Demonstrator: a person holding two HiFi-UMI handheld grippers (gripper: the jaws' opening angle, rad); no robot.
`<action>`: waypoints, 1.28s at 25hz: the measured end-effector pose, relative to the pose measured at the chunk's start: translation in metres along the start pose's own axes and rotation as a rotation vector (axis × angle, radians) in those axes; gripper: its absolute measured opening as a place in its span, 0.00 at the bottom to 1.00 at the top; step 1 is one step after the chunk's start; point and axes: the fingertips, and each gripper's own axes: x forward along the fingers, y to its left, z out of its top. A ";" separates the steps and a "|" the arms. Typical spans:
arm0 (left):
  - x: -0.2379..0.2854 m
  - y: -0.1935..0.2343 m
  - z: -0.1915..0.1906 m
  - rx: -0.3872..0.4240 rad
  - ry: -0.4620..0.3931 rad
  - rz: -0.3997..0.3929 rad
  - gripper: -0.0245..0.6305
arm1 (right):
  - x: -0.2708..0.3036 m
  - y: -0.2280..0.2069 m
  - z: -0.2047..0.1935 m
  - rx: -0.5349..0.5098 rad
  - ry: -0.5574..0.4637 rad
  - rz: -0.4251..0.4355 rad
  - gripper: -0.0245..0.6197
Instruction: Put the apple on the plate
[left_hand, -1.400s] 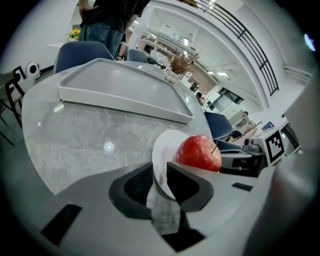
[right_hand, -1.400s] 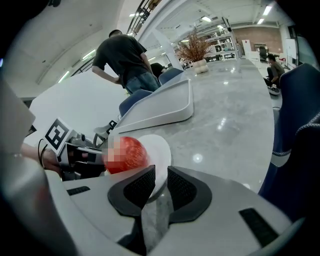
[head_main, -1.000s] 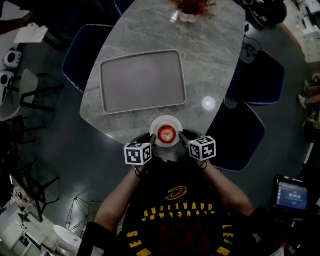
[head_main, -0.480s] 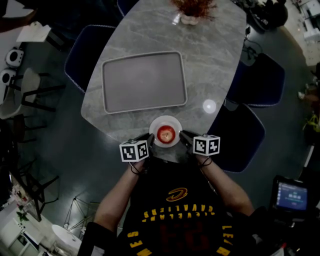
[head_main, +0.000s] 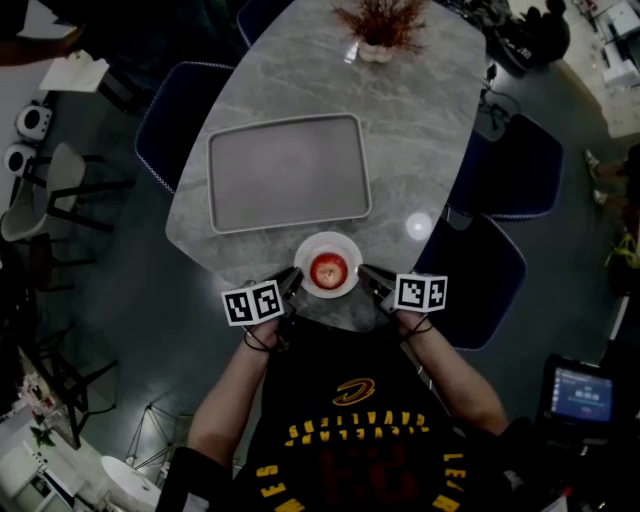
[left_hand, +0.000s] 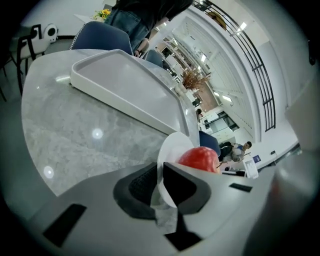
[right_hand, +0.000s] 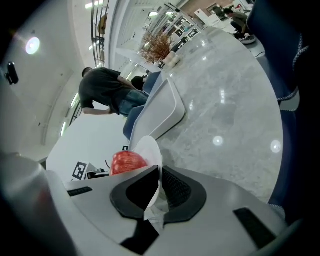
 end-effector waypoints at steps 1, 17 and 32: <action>-0.002 -0.003 0.004 -0.017 -0.011 -0.019 0.10 | -0.001 0.003 0.004 0.012 -0.007 0.016 0.09; -0.049 -0.049 0.109 -0.188 -0.199 -0.288 0.07 | -0.004 0.081 0.103 0.050 -0.168 0.259 0.08; -0.065 -0.034 0.200 -0.217 -0.241 -0.381 0.07 | 0.045 0.130 0.178 0.048 -0.220 0.338 0.07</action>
